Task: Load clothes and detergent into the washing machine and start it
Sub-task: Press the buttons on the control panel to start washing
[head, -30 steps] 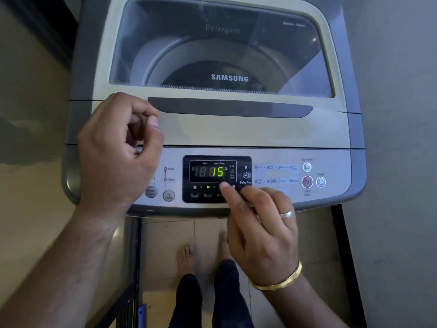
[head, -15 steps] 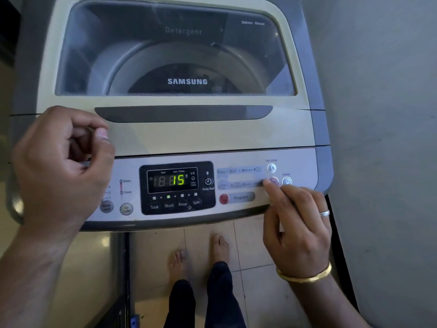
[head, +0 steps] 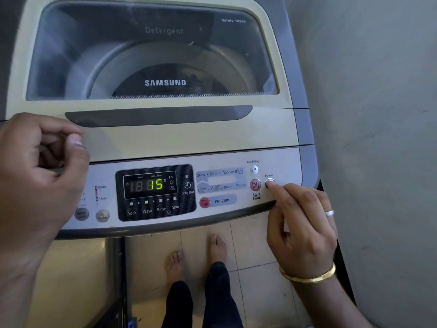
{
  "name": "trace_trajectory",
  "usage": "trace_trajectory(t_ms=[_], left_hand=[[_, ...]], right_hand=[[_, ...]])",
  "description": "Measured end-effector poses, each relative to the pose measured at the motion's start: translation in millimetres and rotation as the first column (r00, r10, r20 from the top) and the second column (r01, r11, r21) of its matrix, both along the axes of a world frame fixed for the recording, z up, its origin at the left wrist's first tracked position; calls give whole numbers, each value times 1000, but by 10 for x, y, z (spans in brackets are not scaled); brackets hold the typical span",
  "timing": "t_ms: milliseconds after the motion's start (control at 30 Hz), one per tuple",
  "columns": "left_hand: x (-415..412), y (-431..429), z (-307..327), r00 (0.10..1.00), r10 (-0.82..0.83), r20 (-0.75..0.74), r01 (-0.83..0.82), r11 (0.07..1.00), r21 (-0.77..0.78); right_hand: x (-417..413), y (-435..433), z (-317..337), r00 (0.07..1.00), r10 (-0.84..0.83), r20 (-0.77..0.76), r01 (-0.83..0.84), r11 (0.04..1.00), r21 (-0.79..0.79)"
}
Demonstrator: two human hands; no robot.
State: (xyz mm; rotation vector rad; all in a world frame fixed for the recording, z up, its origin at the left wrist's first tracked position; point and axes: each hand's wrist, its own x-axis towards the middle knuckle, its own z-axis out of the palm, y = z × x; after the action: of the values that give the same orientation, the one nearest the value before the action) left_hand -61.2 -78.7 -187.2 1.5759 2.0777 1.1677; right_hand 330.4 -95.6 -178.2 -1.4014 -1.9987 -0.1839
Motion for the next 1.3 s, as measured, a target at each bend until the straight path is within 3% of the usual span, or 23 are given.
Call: trace_trajectory(t_ms=[1300], left_hand=[[-4, -19, -37, 1000, -2, 4, 2, 999, -51]], right_hand=[[-48, -13, -100, 999, -35, -39, 37, 998, 54]])
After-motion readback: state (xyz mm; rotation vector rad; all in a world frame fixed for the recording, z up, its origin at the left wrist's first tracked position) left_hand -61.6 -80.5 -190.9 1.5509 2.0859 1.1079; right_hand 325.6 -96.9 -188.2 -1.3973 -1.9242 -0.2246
